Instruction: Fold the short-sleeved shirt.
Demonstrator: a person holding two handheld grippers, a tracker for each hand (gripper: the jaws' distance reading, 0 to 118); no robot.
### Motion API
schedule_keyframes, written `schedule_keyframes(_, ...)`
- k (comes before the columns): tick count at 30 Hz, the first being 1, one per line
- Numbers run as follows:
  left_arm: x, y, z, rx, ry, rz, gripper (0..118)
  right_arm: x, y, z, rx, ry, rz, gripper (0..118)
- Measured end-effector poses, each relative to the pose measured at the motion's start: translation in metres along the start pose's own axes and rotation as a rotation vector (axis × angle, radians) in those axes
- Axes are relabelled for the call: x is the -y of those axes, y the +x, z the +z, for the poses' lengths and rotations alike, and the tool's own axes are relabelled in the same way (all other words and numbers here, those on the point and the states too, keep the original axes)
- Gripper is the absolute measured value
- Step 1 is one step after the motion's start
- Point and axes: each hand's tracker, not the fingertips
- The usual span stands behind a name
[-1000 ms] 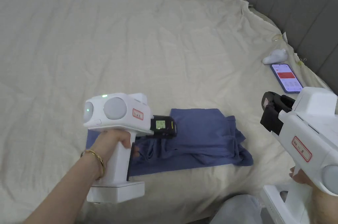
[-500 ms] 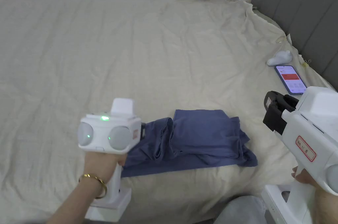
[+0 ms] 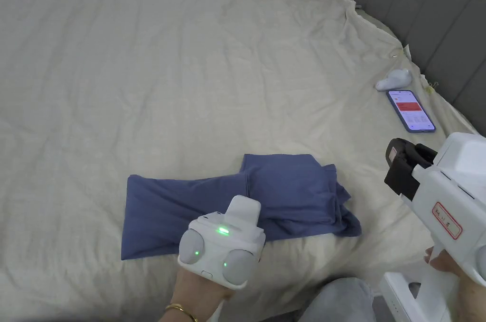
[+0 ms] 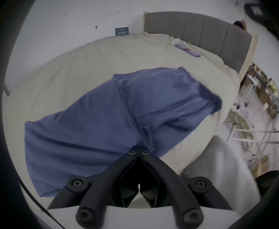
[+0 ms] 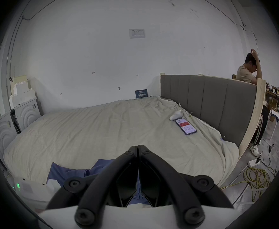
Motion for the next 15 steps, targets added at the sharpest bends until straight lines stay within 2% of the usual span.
schedule_keyframes(2, -0.010, -0.009, 0.018, 0.151, 0.026, 0.061, 0, 0.000, -0.003, 0.000, -0.004, -0.005, -0.006, 0)
schedule_keyframes(5, -0.030, -0.024, 0.049, 0.172, 0.131, 0.113, 0, -0.001, -0.002, -0.003, -0.010, -0.008, -0.011, 0)
schedule_keyframes(10, -0.064, -0.107, 0.088, 0.243, 0.239, 0.333, 0, -0.005, -0.010, 0.001, -0.023, 0.000, -0.004, 0)
schedule_keyframes(11, -0.066, -0.128, 0.092, 0.266, 0.235, 0.372, 5, -0.004, -0.004, -0.001, -0.026, 0.002, -0.006, 0)
schedule_keyframes(12, -0.065, -0.147, 0.095, 0.292, 0.229, 0.409, 16, -0.005, -0.002, -0.001, -0.028, 0.003, -0.007, 0)
schedule_keyframes(13, -0.066, -0.165, 0.098, 0.306, 0.203, 0.443, 31, -0.005, -0.002, 0.000, -0.030, 0.003, -0.006, 0)
schedule_keyframes(14, -0.062, -0.183, 0.098, 0.292, 0.181, 0.458, 62, -0.006, -0.003, 0.000, -0.030, 0.004, -0.003, 0)
schedule_keyframes(15, -0.058, -0.199, 0.098, 0.285, 0.166, 0.463, 81, -0.006, -0.004, 0.001, -0.030, 0.004, 0.002, 0)
